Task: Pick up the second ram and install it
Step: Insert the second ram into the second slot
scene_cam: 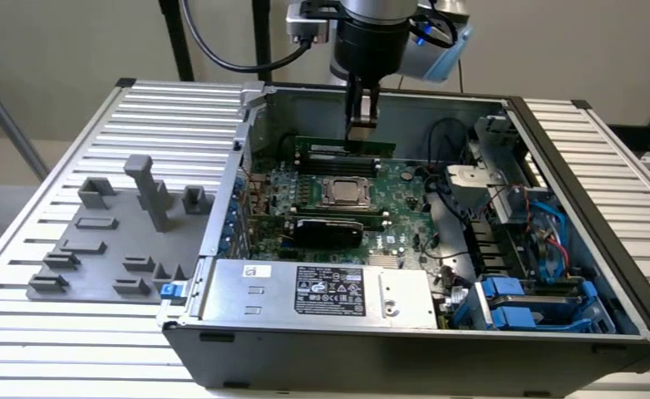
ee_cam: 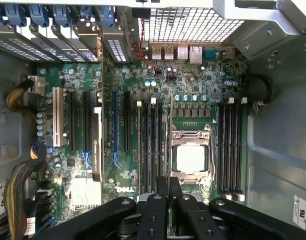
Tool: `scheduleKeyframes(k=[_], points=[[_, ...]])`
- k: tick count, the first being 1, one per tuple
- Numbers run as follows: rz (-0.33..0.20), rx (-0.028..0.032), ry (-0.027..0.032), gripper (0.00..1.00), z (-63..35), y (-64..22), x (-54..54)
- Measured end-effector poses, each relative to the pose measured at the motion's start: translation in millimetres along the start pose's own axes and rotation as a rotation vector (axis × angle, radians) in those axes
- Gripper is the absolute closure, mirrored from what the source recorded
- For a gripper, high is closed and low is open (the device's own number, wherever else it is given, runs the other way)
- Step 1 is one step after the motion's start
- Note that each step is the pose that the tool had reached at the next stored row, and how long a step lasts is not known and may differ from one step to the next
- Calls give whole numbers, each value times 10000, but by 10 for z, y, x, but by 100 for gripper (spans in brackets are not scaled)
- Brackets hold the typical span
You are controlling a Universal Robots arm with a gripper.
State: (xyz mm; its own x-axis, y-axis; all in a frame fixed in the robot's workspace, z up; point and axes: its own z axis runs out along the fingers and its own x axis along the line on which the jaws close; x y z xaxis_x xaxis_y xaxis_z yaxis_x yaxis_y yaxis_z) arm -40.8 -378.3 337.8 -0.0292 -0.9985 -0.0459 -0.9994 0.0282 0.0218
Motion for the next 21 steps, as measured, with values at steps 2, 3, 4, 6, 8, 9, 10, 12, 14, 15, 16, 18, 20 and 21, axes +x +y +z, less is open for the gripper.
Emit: scheduleKeyframes(k=[2, 3, 4, 6, 8, 9, 10, 12, 14, 15, 16, 18, 20, 21], points=[[0, 0, 0, 100, 0, 0, 0], [0, 0, 0, 100, 0, 0, 0], [0, 0, 0, 100, 0, 0, 0], [0, 0, 0, 100, 0, 0, 0], [0, 0, 0, 100, 0, 0, 0], [0, -1, 0, 100, 0, 0, 0], [0, -1, 1, 100, 1, 0, 0], [-1, 1, -3, 100, 28, -1, 1], [0, 0, 0, 100, 63, -2, 3], [0, 0, -1, 100, 82, -2, 4], [-3, 0, 0, 100, 99, -3, 4], [-27, -2, 1, 100, 135, -3, 6], [-103, -4, 2, 100, 172, -6, 8], [-156, -7, 4, 100, 190, -8, 9]])
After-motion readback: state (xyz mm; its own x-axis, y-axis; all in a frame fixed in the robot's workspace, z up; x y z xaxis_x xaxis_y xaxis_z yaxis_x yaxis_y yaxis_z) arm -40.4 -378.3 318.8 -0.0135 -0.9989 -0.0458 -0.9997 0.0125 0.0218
